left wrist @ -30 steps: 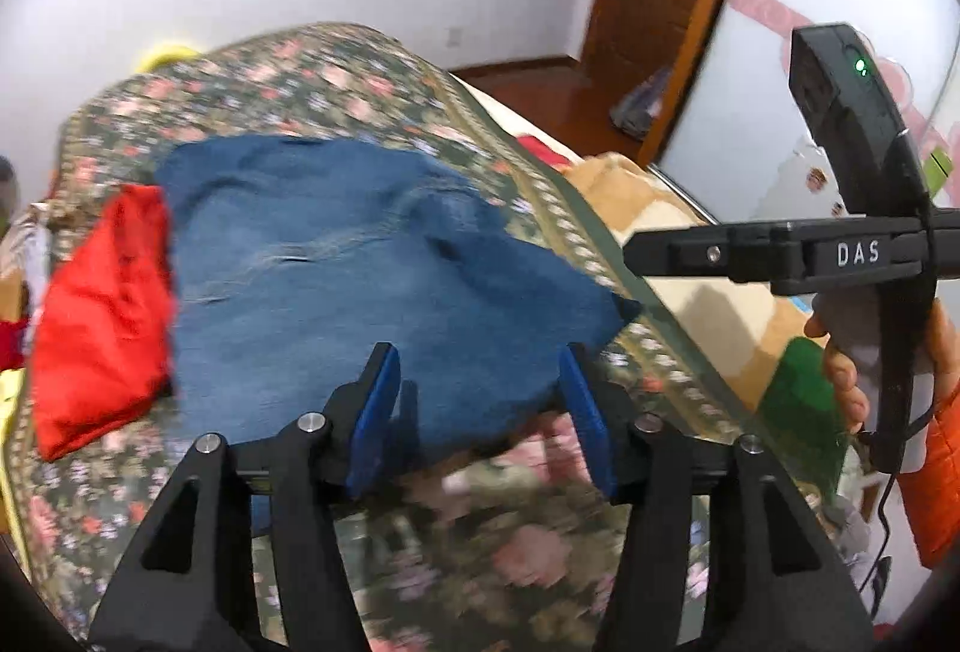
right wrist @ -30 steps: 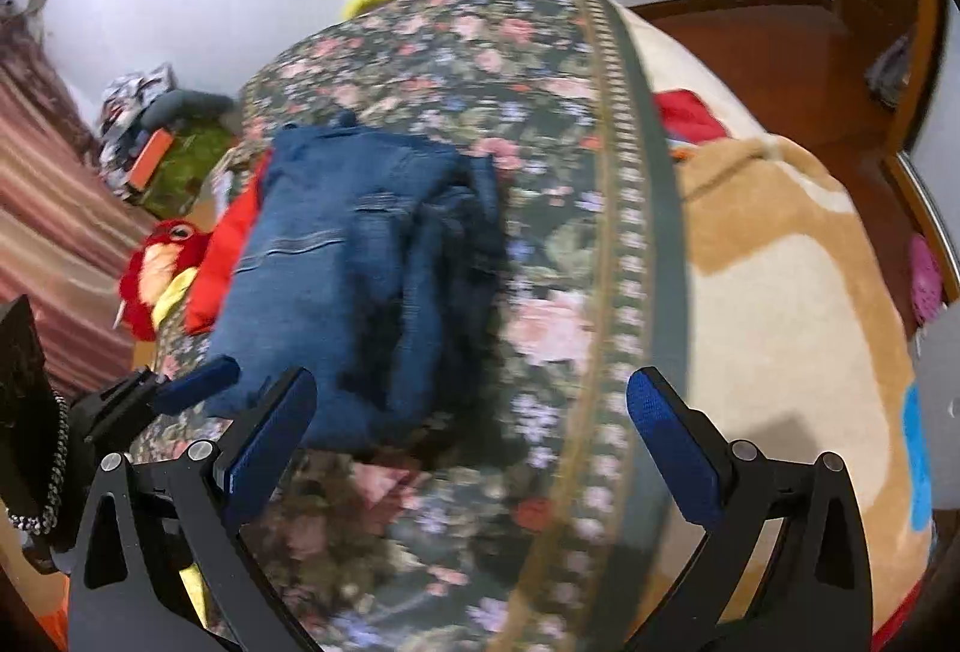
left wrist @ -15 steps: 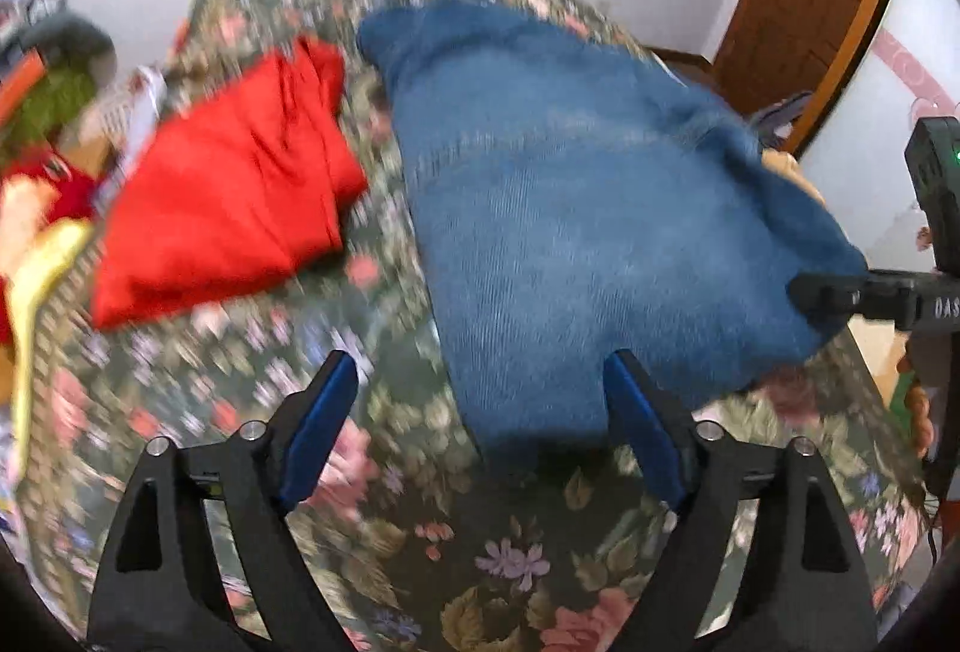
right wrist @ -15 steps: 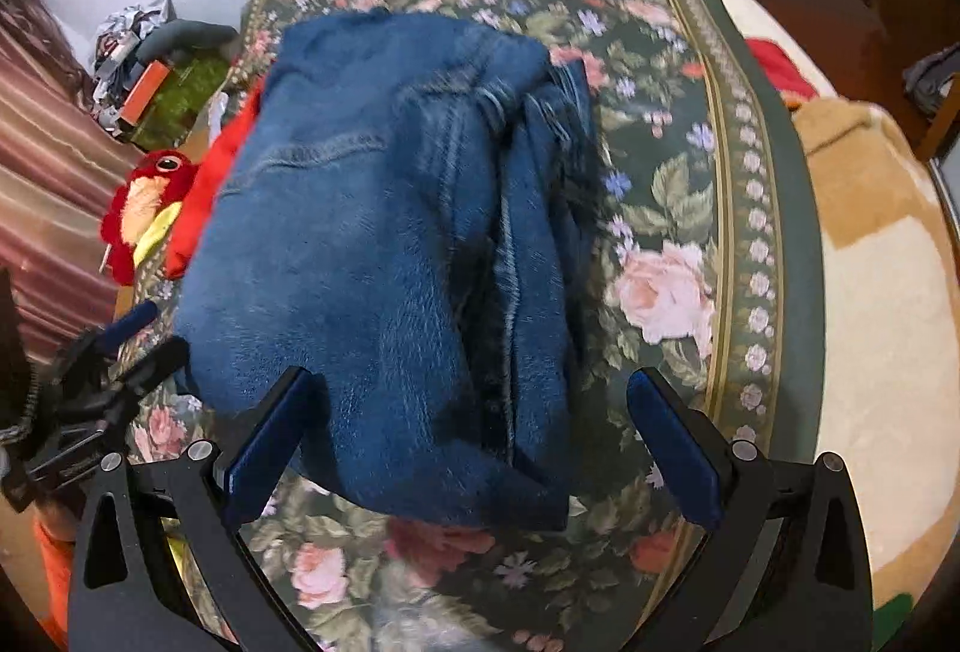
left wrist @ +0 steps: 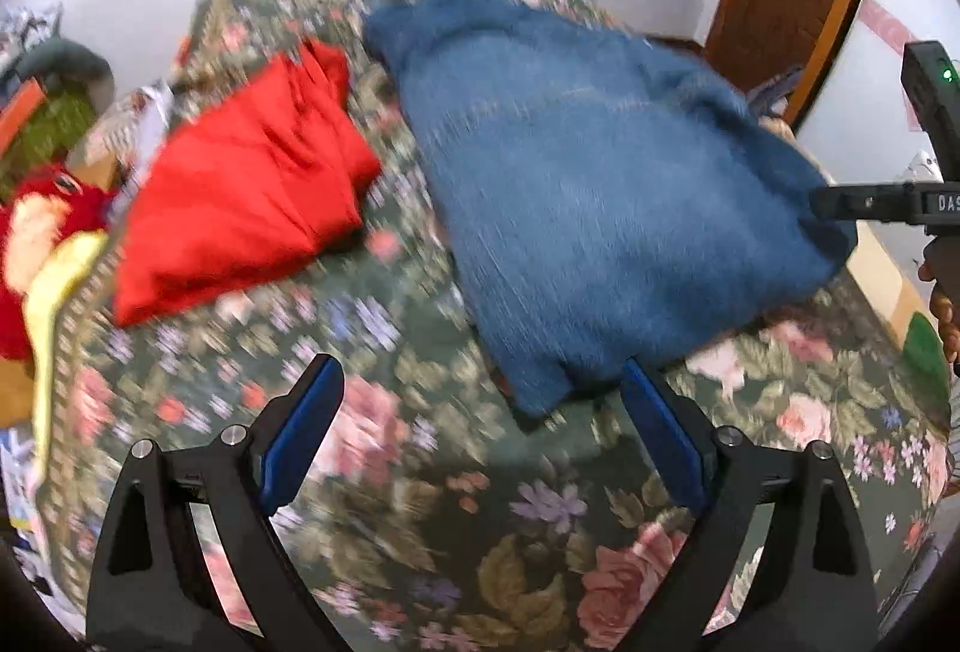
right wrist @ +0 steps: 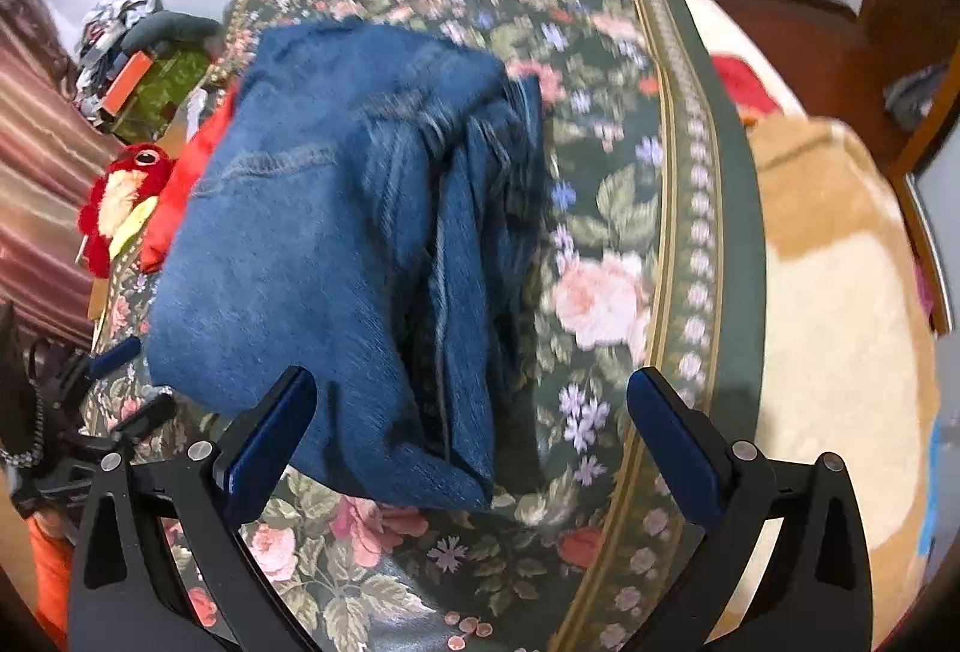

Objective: Fold large clothes

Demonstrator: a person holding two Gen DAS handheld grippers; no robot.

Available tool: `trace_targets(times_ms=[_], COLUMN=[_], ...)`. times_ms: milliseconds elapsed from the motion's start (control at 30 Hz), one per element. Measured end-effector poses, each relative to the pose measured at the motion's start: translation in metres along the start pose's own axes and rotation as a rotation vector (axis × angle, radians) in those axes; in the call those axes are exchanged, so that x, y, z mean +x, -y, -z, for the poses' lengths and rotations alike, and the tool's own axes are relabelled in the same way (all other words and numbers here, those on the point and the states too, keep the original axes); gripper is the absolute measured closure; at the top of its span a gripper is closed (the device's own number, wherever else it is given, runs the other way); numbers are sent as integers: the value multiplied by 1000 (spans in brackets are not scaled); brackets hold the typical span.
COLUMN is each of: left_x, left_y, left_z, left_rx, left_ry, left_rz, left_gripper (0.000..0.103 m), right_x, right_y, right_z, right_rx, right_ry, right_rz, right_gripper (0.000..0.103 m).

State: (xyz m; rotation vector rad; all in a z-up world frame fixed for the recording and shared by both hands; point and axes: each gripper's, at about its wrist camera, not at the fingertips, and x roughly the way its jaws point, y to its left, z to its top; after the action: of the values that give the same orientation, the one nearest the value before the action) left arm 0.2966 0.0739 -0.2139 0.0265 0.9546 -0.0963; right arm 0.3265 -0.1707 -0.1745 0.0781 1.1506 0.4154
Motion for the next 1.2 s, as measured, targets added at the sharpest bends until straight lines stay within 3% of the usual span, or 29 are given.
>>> trace_targets(times_ms=[200,333,567,700,867,1033,1200], left_x=[-8,3,58,91,125,147,163], left_y=[-20,-24,-29,-41,-54,-62,-68], left_z=[-37,-55,-77,-87,-96,-100,-104], left_rx=[-21,-36,-112,-215,-304,-366,-419], left_ry=[100,105,-7,-81,-161,-210,-226], left_rz=[-52,-50,97,258,372,483,528], left_gripper=[9,9,9,9,6,2,1], right_x=[-10,-4,28,53,73,99,104], right_y=[-9,-18,-14,1,25,40,32], right_z=[-14,-25,-41,-49,-60,-73,-79], right_rx=[-36,-68,-91,-57,26,114,91], right_ry=[74,85,38,-16,-92,-178,-158], right_rz=[-18,-38,-46,-56,-215,-307,-323], right_gripper=[0,0,0,0,0,0,0])
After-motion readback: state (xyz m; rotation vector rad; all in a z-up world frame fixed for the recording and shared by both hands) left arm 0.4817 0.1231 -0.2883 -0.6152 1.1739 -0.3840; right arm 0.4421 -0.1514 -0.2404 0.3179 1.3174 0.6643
